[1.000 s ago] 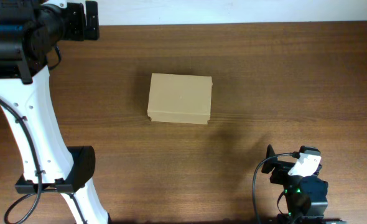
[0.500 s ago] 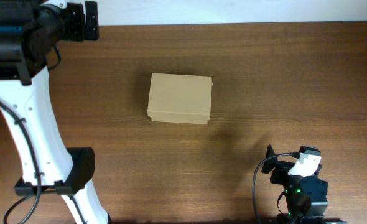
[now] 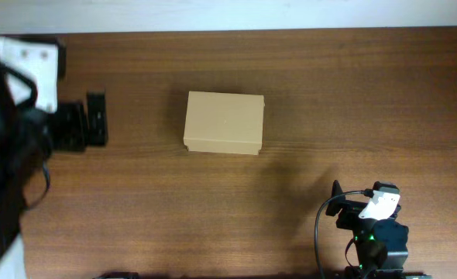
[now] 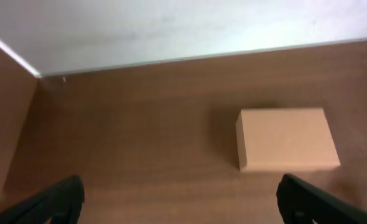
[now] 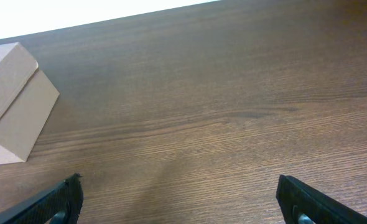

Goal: Pack container

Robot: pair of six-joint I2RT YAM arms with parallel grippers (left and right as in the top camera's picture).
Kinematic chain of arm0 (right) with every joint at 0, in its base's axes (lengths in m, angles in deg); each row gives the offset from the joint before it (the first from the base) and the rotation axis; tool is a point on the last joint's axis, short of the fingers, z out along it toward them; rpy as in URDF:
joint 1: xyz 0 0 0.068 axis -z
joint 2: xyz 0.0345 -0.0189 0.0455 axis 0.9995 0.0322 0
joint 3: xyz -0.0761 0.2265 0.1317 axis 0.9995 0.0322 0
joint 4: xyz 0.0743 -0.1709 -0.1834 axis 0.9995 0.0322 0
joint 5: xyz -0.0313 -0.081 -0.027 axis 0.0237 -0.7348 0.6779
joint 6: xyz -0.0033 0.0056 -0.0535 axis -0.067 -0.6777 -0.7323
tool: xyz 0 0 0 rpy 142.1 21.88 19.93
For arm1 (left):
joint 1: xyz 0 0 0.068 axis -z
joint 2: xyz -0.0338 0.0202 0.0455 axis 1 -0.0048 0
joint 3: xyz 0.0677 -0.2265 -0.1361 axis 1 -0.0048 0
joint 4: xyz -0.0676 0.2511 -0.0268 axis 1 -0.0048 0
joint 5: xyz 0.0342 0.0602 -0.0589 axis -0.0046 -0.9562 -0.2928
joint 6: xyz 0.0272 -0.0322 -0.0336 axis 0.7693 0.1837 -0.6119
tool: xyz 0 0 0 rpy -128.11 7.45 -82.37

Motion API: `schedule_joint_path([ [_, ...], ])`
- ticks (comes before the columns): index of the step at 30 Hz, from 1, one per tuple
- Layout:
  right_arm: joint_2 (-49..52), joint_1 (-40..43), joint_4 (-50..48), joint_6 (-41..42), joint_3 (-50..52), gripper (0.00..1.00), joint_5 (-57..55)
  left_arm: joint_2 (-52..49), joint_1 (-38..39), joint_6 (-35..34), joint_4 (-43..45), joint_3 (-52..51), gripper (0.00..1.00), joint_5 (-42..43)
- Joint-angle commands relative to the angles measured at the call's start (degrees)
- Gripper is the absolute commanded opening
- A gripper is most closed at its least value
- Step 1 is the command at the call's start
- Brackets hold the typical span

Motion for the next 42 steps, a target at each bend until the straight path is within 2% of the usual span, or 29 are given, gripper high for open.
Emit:
schedule_joint_path([
  [1, -0.66, 0.48, -0.28, 0.66, 0.48, 0.99, 0.09, 6.73, -0.13, 0.94, 5.79, -10.97, 1.0, -0.55],
  [14, -0.66, 0.48, -0.28, 0.66, 0.48, 0.99, 0.09, 38.21, -0.13, 0.94, 44.46, -57.27, 1.0, -0.44],
  [26, -0.66, 0.48, -0.28, 0.66, 0.48, 0.99, 0.09, 57.35, -0.09, 0.92, 73.0, -91.95, 1.0, 3.67],
  [34, -0.66, 0.48, -0.28, 0.66, 0.48, 0.99, 0.09, 65.09, -0.09, 0.94, 80.24, -105.26, 1.0, 4.31],
  [42, -0.66, 0.48, -0.28, 0.66, 0.48, 0.99, 0.09, 71.17, -0.09, 0.94, 80.67, -114.27, 1.0, 4.55],
])
